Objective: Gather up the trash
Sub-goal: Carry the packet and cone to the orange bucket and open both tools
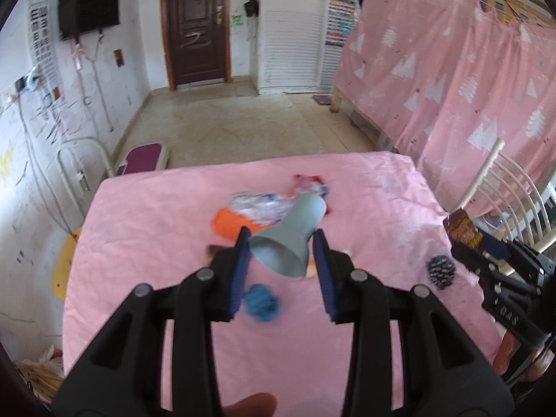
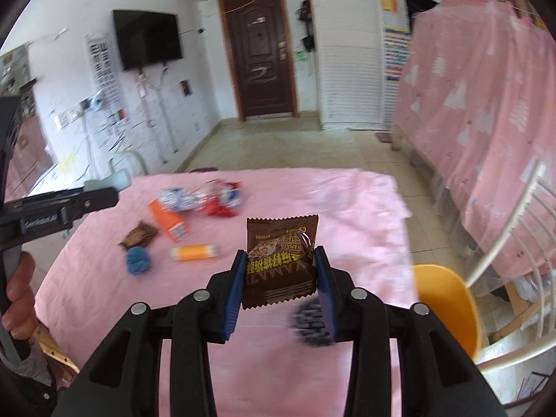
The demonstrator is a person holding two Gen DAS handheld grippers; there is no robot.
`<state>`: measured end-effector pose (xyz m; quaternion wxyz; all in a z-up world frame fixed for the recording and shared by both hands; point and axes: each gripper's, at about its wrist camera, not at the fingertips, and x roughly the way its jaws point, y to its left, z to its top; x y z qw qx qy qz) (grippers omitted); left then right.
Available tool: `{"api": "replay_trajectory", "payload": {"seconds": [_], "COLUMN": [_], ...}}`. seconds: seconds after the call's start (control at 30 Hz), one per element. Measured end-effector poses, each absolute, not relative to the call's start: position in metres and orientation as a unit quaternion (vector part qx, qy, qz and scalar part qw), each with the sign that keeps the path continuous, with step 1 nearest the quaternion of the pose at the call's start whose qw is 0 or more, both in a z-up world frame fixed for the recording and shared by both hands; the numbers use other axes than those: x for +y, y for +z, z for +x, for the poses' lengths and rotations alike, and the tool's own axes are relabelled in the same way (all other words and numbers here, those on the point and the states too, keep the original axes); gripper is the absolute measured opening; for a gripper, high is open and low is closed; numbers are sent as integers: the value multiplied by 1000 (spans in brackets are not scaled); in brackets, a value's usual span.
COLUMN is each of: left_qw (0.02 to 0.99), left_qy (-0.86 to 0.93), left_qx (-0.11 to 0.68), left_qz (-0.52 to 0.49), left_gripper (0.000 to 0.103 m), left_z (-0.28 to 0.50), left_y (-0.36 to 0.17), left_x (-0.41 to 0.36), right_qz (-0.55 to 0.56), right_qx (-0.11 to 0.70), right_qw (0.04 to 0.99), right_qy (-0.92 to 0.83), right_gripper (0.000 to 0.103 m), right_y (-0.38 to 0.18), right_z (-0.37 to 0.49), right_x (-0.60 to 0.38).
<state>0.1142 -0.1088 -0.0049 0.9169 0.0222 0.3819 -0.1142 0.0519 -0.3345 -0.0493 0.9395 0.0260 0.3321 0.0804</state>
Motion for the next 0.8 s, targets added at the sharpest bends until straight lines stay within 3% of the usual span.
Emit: {"api": "replay_trajectory", "payload": {"seconds": [0.33,0.8], "left_qw": [907,882], "left_qy": [-171,-241], "left_qx": [382,396], "left_qz": [43,85], "left_gripper": [35,35], "left_z": [116,116], "left_y": [7,-6], "left_x": [-203,-326], "right_qz": [56,102], "right_qx": [334,365], "right_qw": [941,925], "right_qy": [-3,-40], "right_gripper": [28,28], "right_y": [-62,-114], "right_z": [54,61], "right_x": [-442,-522]}}
